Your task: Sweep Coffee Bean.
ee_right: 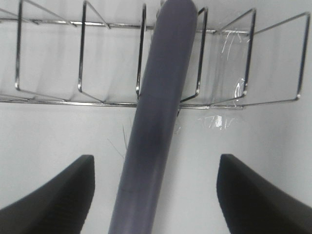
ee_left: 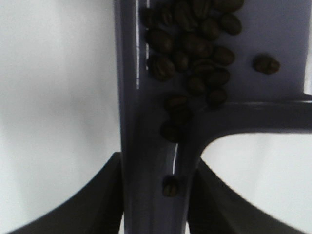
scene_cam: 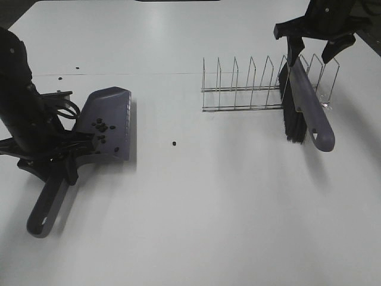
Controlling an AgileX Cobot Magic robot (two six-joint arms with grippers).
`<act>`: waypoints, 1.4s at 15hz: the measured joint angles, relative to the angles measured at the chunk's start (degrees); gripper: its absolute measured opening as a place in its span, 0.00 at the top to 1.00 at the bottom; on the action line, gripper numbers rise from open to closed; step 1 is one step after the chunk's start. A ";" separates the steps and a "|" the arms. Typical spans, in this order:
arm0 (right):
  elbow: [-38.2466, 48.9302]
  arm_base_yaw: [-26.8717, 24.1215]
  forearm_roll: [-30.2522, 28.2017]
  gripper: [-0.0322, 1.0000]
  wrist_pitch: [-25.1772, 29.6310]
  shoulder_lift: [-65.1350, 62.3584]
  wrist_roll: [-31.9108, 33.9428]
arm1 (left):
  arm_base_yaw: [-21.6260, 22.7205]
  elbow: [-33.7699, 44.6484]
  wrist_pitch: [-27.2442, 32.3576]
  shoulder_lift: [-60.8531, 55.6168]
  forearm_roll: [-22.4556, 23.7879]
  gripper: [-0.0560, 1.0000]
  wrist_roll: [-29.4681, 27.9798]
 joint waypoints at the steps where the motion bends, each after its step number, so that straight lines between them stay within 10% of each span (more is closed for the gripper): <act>1: 0.00 0.00 0.06 0.37 0.29 -1.55 -0.06 | 0.00 0.00 -0.74 0.63 -0.40 0.63 0.00; 17: 9.63 0.00 9.97 0.37 3.95 -20.97 -8.19 | 0.00 -9.22 -3.84 9.51 -5.56 0.62 2.58; 21: 20.86 0.00 9.97 0.37 3.95 -29.62 -9.80 | 0.00 -9.57 -4.93 9.22 -6.65 0.17 2.64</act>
